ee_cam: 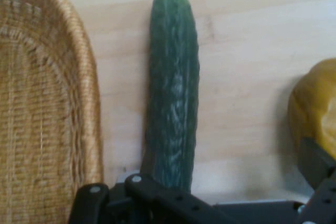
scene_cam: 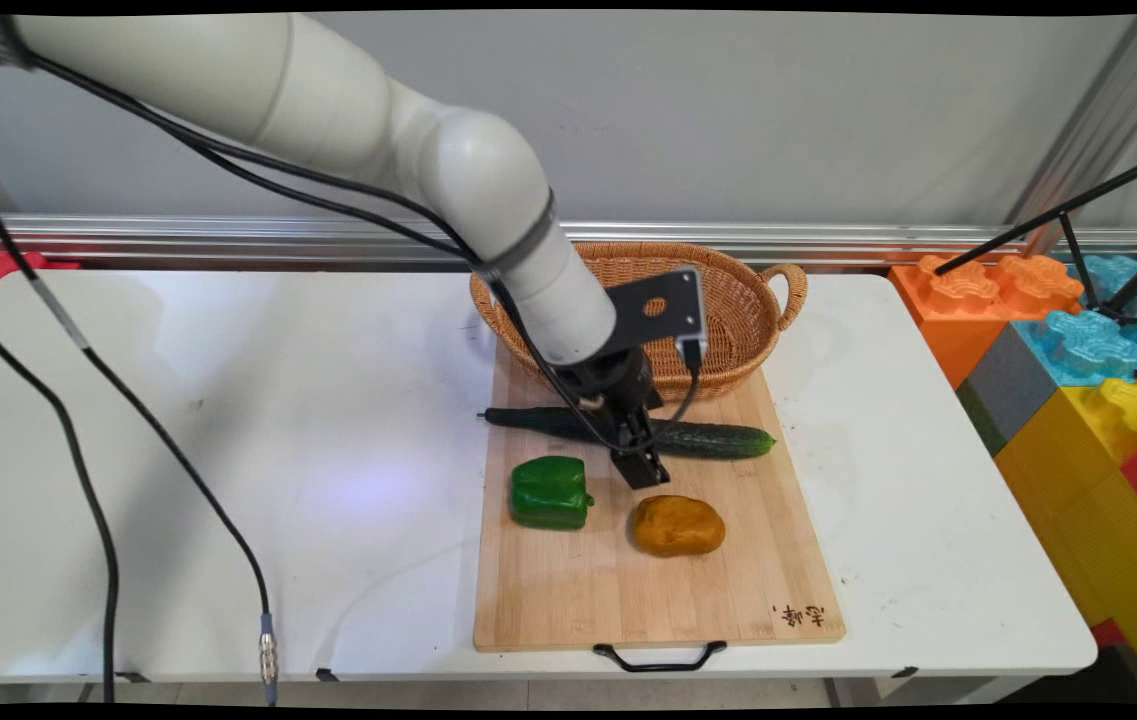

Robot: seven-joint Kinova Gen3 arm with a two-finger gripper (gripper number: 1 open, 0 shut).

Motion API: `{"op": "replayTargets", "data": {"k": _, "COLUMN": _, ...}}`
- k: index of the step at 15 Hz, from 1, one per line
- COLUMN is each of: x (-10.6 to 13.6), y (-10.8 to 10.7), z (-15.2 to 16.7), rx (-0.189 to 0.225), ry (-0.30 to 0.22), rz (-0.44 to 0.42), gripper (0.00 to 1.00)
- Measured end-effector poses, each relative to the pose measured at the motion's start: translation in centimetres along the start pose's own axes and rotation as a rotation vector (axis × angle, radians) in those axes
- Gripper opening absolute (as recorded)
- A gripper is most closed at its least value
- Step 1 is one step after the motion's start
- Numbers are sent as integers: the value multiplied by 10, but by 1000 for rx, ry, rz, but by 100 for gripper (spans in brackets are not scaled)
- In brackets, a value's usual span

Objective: Pick up the cucumber from the cutting board

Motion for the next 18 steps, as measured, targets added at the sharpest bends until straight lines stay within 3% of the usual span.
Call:
{"op": "replayTargets", "data": {"k": 9, "x": 9, "y": 8, "z": 26, "rx": 75, "ry": 12, "rz": 143, "gripper": 100}}
{"op": "replayTargets", "data": {"k": 18, "x": 4, "y": 20, "z": 47, "rx": 114, "ry": -11, "rz": 191, "gripper": 100}}
